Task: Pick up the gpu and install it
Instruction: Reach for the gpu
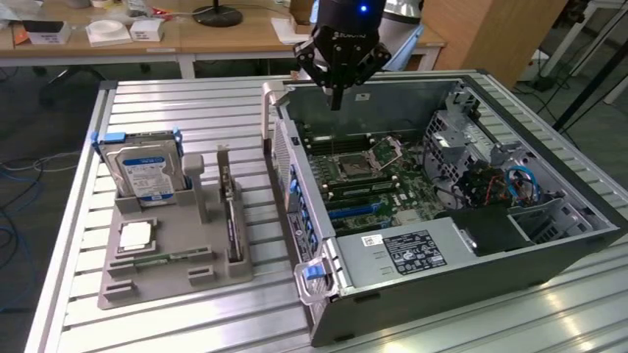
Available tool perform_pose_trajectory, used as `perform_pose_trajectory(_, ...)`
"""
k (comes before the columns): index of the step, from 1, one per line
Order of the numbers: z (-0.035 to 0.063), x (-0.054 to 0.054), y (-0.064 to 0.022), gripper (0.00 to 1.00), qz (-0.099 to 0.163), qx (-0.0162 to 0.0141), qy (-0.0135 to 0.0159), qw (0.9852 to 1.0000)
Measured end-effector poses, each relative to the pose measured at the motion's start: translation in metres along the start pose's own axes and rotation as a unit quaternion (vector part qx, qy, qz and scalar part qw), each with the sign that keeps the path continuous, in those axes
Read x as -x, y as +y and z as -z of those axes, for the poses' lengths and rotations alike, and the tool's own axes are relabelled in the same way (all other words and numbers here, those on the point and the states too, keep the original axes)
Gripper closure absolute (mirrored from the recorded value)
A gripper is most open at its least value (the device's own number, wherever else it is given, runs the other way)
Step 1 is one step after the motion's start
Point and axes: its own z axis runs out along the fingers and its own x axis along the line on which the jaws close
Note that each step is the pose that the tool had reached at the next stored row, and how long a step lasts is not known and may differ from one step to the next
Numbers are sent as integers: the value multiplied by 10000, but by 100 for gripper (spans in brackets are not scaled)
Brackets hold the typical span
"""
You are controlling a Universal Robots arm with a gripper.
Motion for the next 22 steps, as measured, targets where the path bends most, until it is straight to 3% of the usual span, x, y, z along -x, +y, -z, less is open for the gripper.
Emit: perform_pose_trajectory(22, -22, -376, -30, 89, 0, 0, 0, 10000)
